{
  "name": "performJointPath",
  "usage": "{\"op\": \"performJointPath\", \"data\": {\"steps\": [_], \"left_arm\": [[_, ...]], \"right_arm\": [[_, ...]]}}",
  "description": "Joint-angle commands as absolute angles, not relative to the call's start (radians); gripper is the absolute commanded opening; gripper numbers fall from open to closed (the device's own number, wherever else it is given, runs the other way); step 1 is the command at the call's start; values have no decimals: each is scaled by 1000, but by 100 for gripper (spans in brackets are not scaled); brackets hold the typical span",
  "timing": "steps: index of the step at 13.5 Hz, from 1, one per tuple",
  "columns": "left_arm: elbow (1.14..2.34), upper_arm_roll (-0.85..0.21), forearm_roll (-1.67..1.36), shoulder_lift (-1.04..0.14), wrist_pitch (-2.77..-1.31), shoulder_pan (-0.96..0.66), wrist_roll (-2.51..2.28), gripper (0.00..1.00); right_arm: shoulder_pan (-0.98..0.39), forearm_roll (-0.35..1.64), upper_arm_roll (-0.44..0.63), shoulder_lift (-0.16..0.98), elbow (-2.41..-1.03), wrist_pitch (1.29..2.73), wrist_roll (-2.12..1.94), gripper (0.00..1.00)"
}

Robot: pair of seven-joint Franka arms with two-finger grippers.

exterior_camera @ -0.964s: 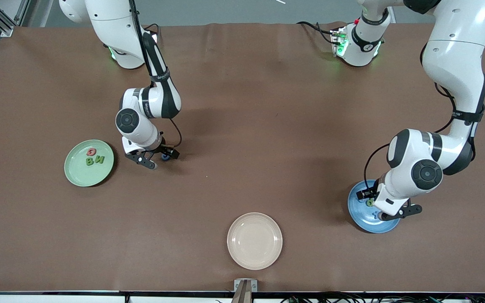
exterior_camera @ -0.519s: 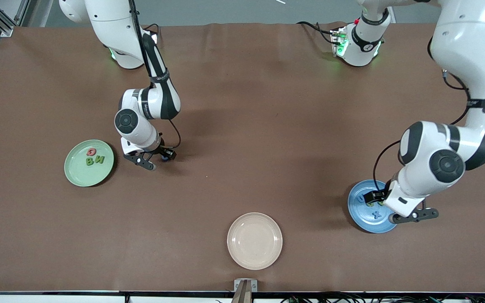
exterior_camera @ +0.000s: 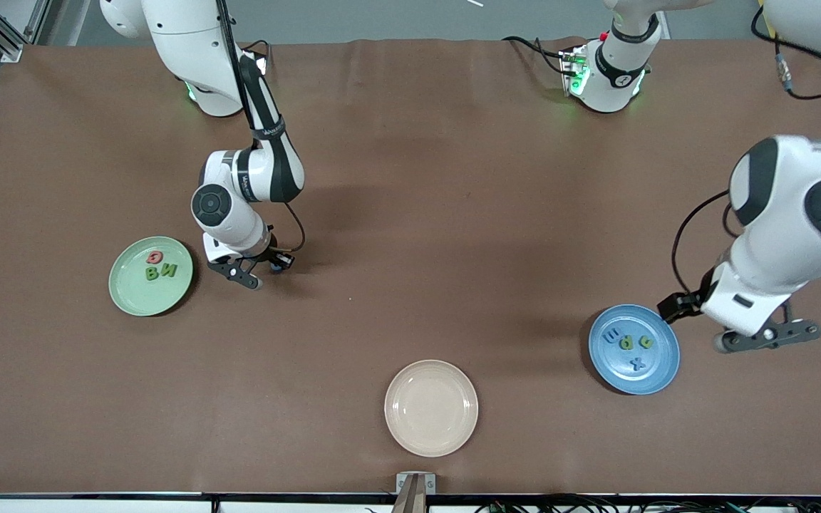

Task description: Sort upper and lower case letters into plates

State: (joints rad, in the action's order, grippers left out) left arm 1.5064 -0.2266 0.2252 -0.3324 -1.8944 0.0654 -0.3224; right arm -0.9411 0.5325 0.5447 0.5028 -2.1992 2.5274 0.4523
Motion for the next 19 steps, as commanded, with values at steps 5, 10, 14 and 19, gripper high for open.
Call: {"op": "performJointPath", "data": {"steps": [5,10,14,19], "left_arm": [[1480,-137,98,-69,-1594,7,-183,100],[1589,-60,-17,70,-1556,-57,-167,100],[1582,-60,-17,71,-1539,-60,-166,100],[1583,-60,-12,77,-1536,-55,-120,100]], "right_arm": [[-928,532,751,465,-2187,2347,170,14],[-679,545,807,488,-2155,2336,-326,14],[-595,586,706,511,-2155,2376,-353,14],[-611,652,699,528,-2155,2373,-354,26]]}}
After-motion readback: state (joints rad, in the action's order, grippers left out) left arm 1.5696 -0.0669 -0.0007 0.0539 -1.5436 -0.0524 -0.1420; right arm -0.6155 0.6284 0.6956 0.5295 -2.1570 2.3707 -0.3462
